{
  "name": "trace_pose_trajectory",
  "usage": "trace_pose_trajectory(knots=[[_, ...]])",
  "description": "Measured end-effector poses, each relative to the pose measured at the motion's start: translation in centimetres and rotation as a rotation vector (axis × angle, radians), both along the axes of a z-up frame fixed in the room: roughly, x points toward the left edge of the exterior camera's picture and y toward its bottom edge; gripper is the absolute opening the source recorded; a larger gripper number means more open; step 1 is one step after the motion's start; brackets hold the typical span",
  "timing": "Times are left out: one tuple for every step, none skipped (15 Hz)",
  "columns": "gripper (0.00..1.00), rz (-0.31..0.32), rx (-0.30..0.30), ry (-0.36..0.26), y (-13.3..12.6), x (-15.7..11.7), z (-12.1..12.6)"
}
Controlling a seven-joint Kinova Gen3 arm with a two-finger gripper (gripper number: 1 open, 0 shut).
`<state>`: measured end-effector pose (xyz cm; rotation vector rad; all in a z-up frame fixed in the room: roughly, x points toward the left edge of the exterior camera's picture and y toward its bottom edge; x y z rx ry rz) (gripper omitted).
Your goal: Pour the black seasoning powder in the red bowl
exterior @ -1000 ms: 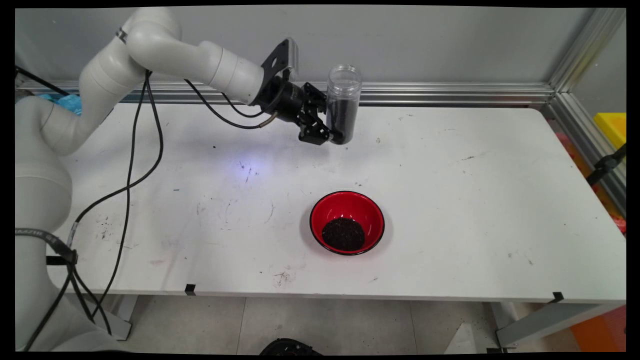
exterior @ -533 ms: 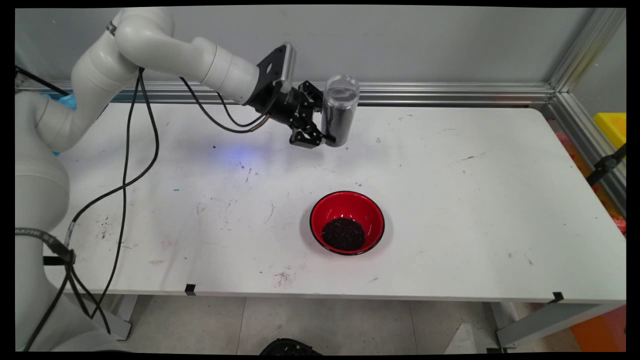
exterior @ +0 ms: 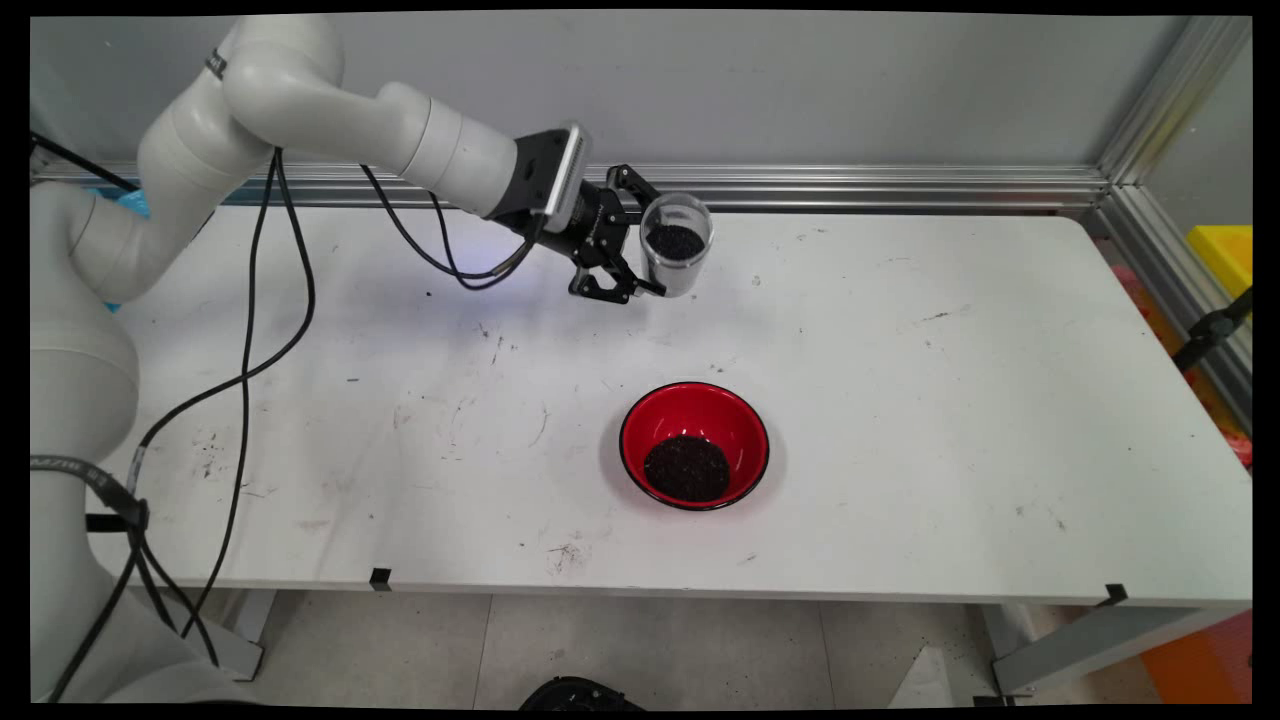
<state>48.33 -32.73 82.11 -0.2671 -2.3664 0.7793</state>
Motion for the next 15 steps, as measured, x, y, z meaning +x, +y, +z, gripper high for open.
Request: trace_pose_trajectory(knots=[[0.0,-0.022,-0.028,-0.016,0.1,-0.1,-0.1],[0.0,-0.04,-0.053,-0.029,0.2,-0.3,-0.1],[0.0,-0.059,-0.081,-0.044,0.2,-0.4,-0.2],[0.0,-0.078,-0.107,-0.057,0.3,-0.6,-0.4],[0.0,-0.096,-0.131,-0.069,0.4,-0.8,-0.5],[0.0,-0.11,-0.152,-0.079,0.4,-0.9,-0.7],[0.0,-0.127,-0.175,-0.089,0.5,-1.2,-0.8],[0.0,-0.143,-0.197,-0.099,0.6,-1.4,-1.0],[0.0,-0.158,-0.216,-0.108,0.6,-1.6,-1.2],[0.0,-0.177,-0.239,-0.119,0.7,-1.8,-1.4],[0.0,-0.197,-0.264,-0.132,0.7,-2.1,-1.7],[0.0,-0.219,-0.291,-0.146,0.7,-2.3,-1.9],[0.0,-0.241,-0.319,-0.16,0.7,-2.5,-2.1],[0.0,-0.26,-0.341,-0.172,0.8,-2.6,-2.2],[0.0,-0.281,-0.367,-0.185,0.8,-2.8,-2.4]])
